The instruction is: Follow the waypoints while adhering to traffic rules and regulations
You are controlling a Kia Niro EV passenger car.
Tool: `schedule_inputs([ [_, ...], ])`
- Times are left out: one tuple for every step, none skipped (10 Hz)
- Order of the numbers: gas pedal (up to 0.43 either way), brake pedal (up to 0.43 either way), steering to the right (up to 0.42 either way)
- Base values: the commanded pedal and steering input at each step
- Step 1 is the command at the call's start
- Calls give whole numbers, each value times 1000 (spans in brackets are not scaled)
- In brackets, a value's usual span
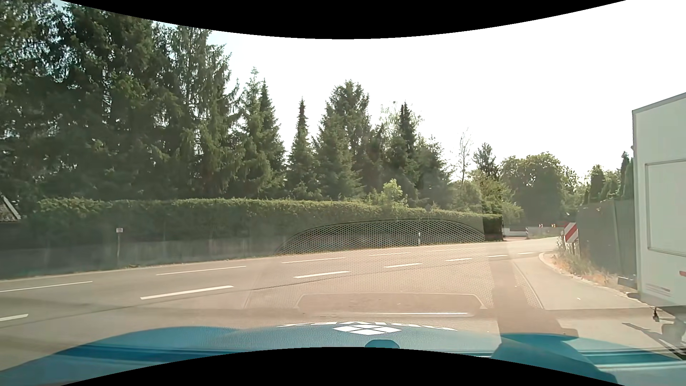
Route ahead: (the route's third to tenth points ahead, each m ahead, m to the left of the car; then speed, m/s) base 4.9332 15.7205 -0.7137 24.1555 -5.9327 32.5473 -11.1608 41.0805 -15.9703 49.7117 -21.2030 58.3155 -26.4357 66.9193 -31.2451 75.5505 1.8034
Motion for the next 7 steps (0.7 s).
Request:
schedule_inputs([
  [0, 165, -98],
  [0, 183, -103],
  [0, 213, -109],
  [0, 207, -112],
  [0, 165, -116],
  [0, 152, -121],
  [0, 159, -127],
])
